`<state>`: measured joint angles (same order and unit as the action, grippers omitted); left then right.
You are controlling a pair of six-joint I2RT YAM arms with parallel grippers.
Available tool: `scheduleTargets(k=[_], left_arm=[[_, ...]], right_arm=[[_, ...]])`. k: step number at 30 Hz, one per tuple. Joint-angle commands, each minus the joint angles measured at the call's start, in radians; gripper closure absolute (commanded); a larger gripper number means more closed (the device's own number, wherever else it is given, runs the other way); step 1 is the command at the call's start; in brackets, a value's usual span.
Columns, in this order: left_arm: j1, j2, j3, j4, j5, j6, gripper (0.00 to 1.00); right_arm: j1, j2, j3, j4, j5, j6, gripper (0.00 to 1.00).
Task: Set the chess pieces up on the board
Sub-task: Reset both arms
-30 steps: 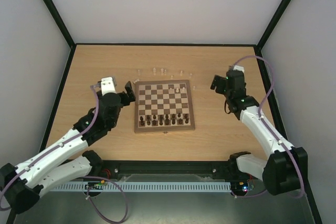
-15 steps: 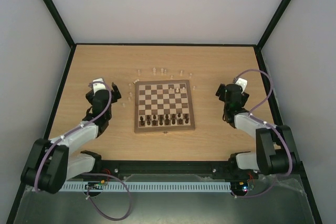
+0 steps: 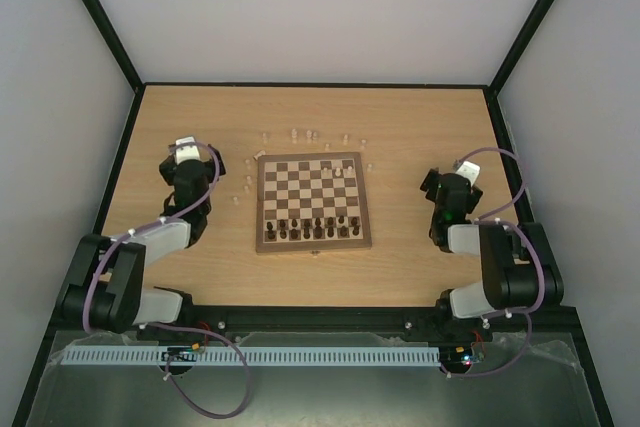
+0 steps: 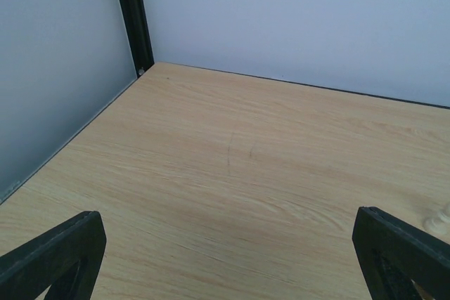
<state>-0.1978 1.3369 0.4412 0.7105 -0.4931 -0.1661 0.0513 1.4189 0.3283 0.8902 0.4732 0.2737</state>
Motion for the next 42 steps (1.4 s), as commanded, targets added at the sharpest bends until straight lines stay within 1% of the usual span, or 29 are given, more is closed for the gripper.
scheduleTargets(k=[1,4,5,7,8,9,10,12,13,14,15,17,21,27,30,31,32,33,34,35,38,40,41,42], left_arm=[[0.039,-0.025,-0.049,0.127,0.038,0.028,0.00],[0.076,-0.056,-0.083,0.151,0.087,0.006,0.01],[0.081,-0.068,-0.098,0.165,0.096,0.003,0.01],[0.087,-0.087,-0.118,0.180,0.112,0.003,0.01],[0.087,-0.091,-0.123,0.176,0.119,0.004,0.00],[0.087,-0.090,-0.125,0.168,0.117,0.000,0.01],[0.087,-0.078,-0.129,0.168,0.114,0.002,0.01],[0.088,-0.043,-0.156,0.219,0.111,-0.002,0.01],[0.090,-0.021,-0.171,0.252,0.118,-0.006,0.01],[0.092,-0.007,-0.176,0.265,0.128,0.000,0.01],[0.094,-0.006,-0.165,0.248,0.131,-0.003,0.00],[0.108,0.010,-0.156,0.245,0.128,-0.014,0.01],[0.145,0.043,-0.116,0.195,0.180,-0.030,0.00],[0.155,0.049,-0.134,0.269,0.122,0.001,0.01],[0.194,0.092,-0.081,0.210,0.142,-0.025,0.00],[0.209,0.093,-0.079,0.212,0.148,-0.038,0.00],[0.223,0.093,-0.102,0.277,0.149,-0.056,0.01],[0.233,0.097,-0.175,0.400,0.130,-0.064,0.01],[0.233,0.074,-0.173,0.355,0.126,-0.076,0.01],[0.234,0.078,-0.179,0.372,0.110,-0.083,0.00],[0.231,0.082,-0.157,0.330,0.095,-0.088,0.00],[0.208,0.086,-0.168,0.356,0.070,-0.066,0.01],[0.193,0.095,-0.180,0.400,0.079,-0.038,0.00],[0.176,0.113,-0.190,0.444,0.121,0.010,0.01]], right_arm=[[-0.001,0.045,0.014,0.094,-0.026,-0.011,0.01],[-0.001,0.025,-0.029,0.145,-0.051,-0.028,0.01],[-0.001,0.022,-0.056,0.193,-0.068,-0.034,0.01],[-0.001,0.049,-0.130,0.341,-0.128,-0.058,0.01],[-0.001,0.089,-0.156,0.459,-0.144,-0.071,0.01],[-0.001,0.103,-0.149,0.450,-0.152,-0.079,0.01],[0.001,0.081,-0.122,0.358,-0.170,-0.080,0.01],[0.004,0.102,-0.110,0.378,-0.189,-0.098,0.01],[0.005,0.091,-0.104,0.348,-0.191,-0.095,0.01],[0.005,0.100,-0.108,0.372,-0.190,-0.099,0.02],[0.005,0.094,-0.106,0.351,-0.190,-0.095,0.01],[0.005,0.095,-0.106,0.362,-0.191,-0.097,0.01],[0.005,0.097,-0.105,0.361,-0.190,-0.097,0.01],[0.005,0.094,-0.103,0.353,-0.192,-0.097,0.02],[0.005,0.096,-0.103,0.356,-0.192,-0.097,0.01],[0.005,0.094,-0.103,0.354,-0.192,-0.097,0.01],[0.005,0.095,-0.104,0.355,-0.192,-0.097,0.01],[0.005,0.095,-0.104,0.354,-0.192,-0.096,0.01],[0.005,0.095,-0.104,0.355,-0.192,-0.096,0.01],[0.005,0.096,-0.104,0.354,-0.191,-0.097,0.01],[0.005,0.095,-0.104,0.355,-0.192,-0.097,0.01],[0.005,0.096,-0.104,0.355,-0.192,-0.098,0.02],[0.005,0.095,-0.104,0.355,-0.192,-0.097,0.01],[0.005,0.095,-0.103,0.355,-0.192,-0.097,0.01]])
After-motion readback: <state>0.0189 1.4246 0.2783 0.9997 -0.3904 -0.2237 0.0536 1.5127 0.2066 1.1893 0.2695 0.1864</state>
